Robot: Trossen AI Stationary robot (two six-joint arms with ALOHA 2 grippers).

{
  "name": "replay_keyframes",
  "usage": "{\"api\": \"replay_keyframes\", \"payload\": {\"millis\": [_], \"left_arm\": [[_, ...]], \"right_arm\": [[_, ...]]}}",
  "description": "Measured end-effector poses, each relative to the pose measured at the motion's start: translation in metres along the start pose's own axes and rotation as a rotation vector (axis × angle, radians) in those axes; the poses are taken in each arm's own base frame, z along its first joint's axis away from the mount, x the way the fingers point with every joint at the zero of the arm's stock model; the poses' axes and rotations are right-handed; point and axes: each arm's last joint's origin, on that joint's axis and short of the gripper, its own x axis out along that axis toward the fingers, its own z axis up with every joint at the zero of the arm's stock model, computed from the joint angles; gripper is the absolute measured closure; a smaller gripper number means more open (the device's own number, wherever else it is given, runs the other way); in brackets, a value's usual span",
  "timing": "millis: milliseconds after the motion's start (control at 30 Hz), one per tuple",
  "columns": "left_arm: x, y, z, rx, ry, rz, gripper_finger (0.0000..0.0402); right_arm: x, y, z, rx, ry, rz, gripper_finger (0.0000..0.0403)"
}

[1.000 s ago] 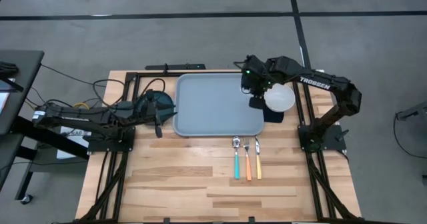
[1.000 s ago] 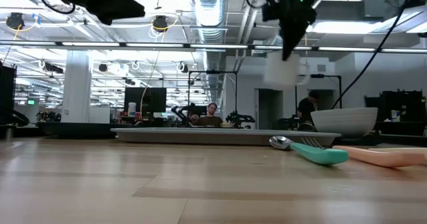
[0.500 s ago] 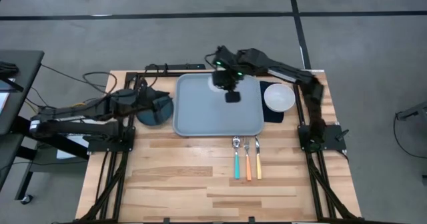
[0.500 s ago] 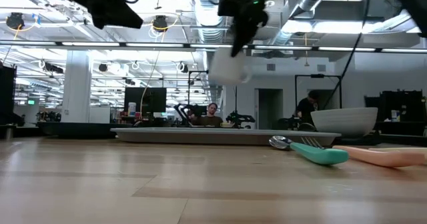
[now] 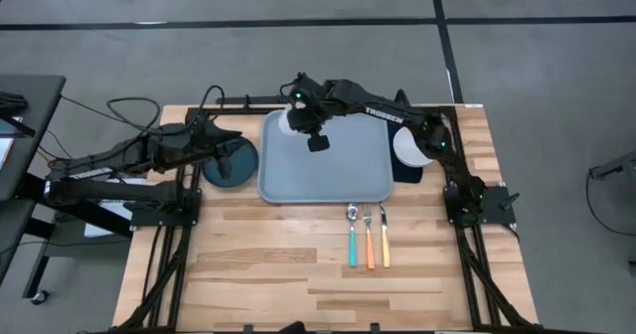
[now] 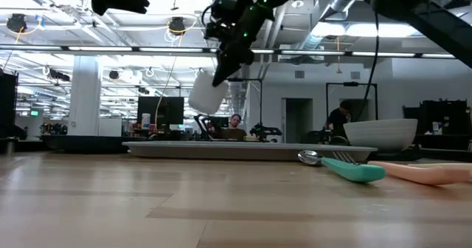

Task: Set up tray
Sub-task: Put the white mug on the gray tray

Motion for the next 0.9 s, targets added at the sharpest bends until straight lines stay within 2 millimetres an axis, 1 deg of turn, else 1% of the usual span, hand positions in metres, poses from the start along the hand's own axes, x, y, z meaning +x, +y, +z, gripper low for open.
{"api": "replay_keyframes", "payload": {"millis": [100, 167, 233, 300, 433, 533, 700, 900], "left_arm": [[0.000, 0.000, -0.001, 0.004, 0.007, 0.002, 0.0287], [0.003, -0.001, -0.002, 0.013, 0.023, 0.001, 0.0287], [0.005, -0.002, -0.003, 0.022, 0.039, -0.003, 0.0287], [0.008, -0.003, -0.005, 0.036, 0.061, -0.001, 0.0287], [0.014, -0.004, -0.007, 0.066, 0.099, 0.006, 0.0287], [0.020, -0.006, -0.010, 0.083, 0.137, 0.011, 0.0287], [0.033, -0.010, -0.013, 0.116, 0.185, 0.017, 0.0287], [0.050, -0.016, -0.019, 0.196, 0.254, 0.020, 0.0287]], "right_arm": [[0.012, -0.002, 0.000, 0.015, -0.020, -0.004, 0.0403], [0.018, 0.001, -0.002, 0.017, 0.013, 0.027, 0.0403], [0.025, 0.004, 0.000, -0.019, 0.007, 0.025, 0.0403], [0.026, 0.011, 0.002, -0.054, 0.034, 0.057, 0.0403], [0.026, 0.018, 0.010, -0.122, 0.015, 0.052, 0.0403], [0.027, 0.023, 0.014, -0.141, 0.041, 0.041, 0.0403], [0.027, 0.034, 0.012, -0.177, 0.131, 0.074, 0.0403], [0.025, 0.042, 0.005, -0.188, 0.225, 0.135, 0.0403]]}}
